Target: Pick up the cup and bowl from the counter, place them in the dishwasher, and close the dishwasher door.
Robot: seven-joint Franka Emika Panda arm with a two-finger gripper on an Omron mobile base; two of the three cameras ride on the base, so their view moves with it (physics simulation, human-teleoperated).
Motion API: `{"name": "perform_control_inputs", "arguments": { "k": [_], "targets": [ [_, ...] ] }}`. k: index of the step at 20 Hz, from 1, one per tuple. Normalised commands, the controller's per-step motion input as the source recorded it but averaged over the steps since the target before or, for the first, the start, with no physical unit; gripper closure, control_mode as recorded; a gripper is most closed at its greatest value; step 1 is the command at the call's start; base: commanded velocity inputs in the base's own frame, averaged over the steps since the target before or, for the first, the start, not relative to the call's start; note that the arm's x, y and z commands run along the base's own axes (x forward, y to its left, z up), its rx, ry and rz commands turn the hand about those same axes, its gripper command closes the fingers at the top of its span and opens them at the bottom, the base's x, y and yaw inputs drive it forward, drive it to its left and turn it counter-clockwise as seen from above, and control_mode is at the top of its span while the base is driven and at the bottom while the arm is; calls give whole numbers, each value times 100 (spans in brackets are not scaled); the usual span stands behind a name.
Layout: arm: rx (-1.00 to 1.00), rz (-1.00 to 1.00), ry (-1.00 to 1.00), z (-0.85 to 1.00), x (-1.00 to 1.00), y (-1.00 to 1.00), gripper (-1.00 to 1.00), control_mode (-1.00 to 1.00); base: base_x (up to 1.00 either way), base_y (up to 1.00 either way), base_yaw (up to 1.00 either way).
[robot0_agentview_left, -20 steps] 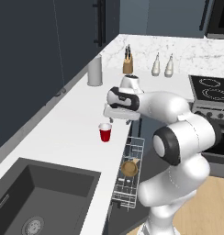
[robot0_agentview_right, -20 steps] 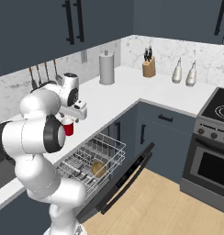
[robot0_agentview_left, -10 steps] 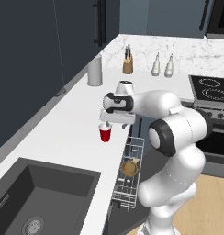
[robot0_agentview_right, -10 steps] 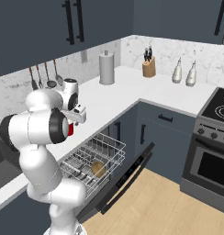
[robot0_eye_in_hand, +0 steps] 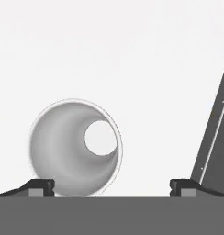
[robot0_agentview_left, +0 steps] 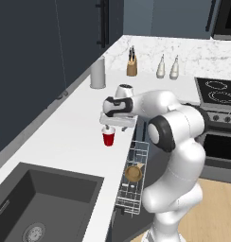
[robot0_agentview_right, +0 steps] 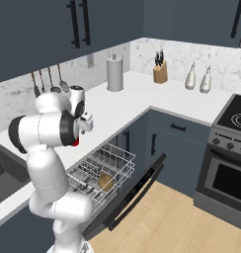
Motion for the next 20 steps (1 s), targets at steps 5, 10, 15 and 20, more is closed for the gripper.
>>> {"name": "perform_control_inputs", "arguments": {
  "k": [5, 10, 15, 20],
  "targets": [
    [0, 0, 0, -21, 32, 0, -100, -100, 0, 0, 0],
    [0, 0, 0, -25, 15, 0, -100, -100, 0, 0, 0],
    [3, 0, 2, -27, 0, 0, -100, -100, 0, 0, 0],
    [5, 0, 4, -30, 0, 0, 100, -100, 0, 0, 0]
  ]
}}
